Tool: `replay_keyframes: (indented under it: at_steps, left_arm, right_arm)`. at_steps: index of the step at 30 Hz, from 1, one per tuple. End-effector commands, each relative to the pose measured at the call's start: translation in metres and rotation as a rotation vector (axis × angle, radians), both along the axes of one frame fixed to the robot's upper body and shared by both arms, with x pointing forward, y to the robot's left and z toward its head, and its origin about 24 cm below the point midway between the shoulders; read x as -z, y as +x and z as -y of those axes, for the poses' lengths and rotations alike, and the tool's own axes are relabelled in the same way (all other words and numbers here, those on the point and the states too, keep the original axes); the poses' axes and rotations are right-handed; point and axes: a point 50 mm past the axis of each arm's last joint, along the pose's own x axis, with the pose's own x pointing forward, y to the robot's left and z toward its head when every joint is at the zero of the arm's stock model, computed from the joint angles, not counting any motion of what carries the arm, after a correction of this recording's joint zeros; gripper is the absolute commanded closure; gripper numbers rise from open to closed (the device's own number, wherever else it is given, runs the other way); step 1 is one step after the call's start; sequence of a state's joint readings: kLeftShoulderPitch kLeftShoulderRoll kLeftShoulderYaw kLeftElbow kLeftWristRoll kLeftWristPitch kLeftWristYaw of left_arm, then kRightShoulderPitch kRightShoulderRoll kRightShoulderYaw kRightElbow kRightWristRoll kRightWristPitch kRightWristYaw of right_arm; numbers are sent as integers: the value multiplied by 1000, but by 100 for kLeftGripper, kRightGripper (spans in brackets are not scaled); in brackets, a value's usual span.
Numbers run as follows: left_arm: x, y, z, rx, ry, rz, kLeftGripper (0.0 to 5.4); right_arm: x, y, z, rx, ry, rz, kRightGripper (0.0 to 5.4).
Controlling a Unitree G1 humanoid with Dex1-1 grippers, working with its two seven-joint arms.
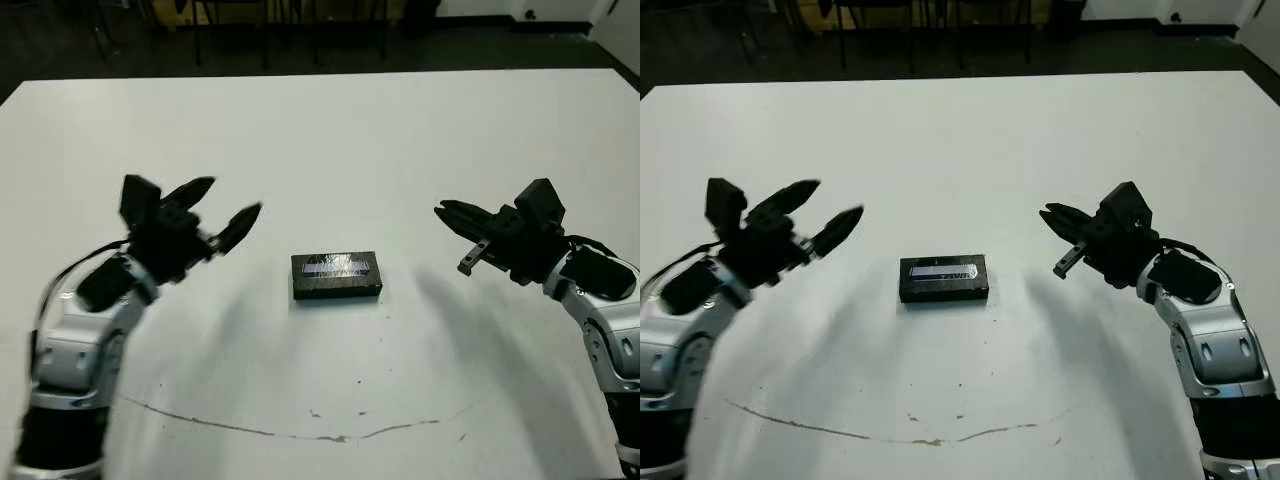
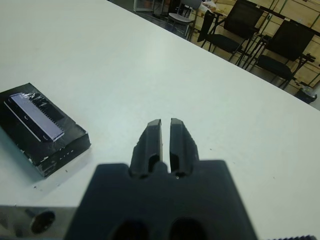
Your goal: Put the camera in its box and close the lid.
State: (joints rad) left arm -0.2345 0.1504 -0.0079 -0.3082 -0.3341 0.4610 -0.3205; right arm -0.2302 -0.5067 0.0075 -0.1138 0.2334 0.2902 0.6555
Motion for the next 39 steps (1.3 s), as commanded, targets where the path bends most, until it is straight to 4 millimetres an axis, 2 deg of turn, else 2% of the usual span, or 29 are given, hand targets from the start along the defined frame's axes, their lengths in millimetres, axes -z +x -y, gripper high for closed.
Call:
replay_keyframes:
  at_steps: [1, 8, 15, 19, 31, 36, 39]
  left_arm:
    - [-2, 5, 24, -19, -6, -41, 275]
    - [10, 11, 63, -2, 140, -140, 412]
    - [38, 0, 81, 64, 228, -265, 539]
    - [56, -6, 81, 67, 268, -321, 539]
    - [107, -16, 63, 6, 393, -468, 539]
    - [116, -16, 59, -9, 399, -493, 539]
    - [112, -17, 56, -18, 378, -495, 539]
  right_arm:
    - [2, 0, 0, 11, 6, -14, 540]
    - [0, -2, 3, 28, 5, -16, 540]
    - [-1, -3, 2, 28, -5, -14, 540]
    - [-1, -3, 2, 23, -10, -6, 540]
    - [2, -4, 1, 9, 6, -11, 540]
    - [6, -4, 1, 8, 37, -32, 540]
    - [5, -5, 1, 22, 28, -33, 540]
